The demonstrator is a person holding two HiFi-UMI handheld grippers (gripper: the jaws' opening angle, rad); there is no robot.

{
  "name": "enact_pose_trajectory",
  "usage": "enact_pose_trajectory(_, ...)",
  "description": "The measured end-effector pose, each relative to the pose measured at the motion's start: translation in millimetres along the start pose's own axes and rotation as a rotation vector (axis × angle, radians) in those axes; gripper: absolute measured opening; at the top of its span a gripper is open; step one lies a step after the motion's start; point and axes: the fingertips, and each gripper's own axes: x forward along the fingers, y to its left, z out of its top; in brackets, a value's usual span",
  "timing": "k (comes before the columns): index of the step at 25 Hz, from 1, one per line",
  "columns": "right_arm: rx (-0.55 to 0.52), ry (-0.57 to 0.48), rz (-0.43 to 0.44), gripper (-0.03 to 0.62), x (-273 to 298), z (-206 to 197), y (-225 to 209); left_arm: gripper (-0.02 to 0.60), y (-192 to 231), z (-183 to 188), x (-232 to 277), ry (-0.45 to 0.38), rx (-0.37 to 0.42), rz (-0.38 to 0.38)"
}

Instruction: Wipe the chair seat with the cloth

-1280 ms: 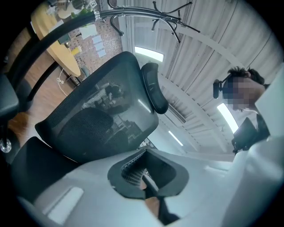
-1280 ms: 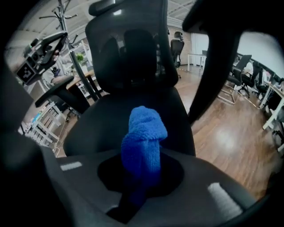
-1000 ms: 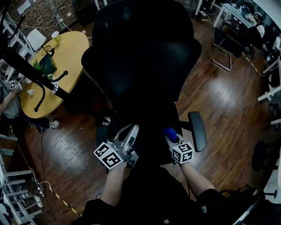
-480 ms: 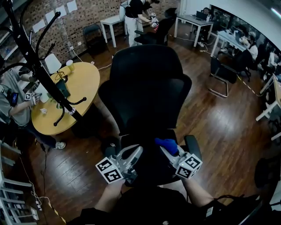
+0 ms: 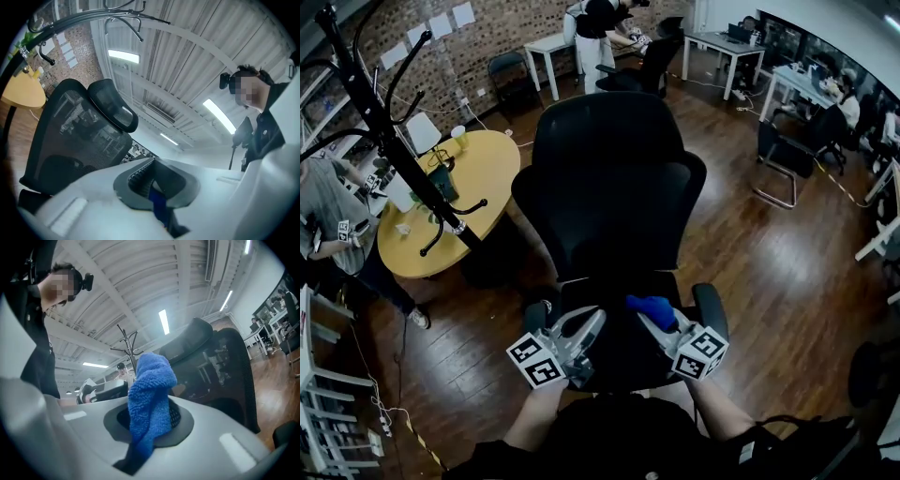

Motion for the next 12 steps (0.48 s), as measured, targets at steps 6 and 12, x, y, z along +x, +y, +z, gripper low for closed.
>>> enact_pose_trajectory(6,-0.015,-0.019,0.015,0.038,-12,-2,10,0.0,-11,-15,-23,-0.015,0.008,0.049)
enact_pose_trajectory(12,-0.03,-0.049,-0.009,0.037,-32,-14,54,0.0,-34,-24,-59,-0.027,0.015,0.019)
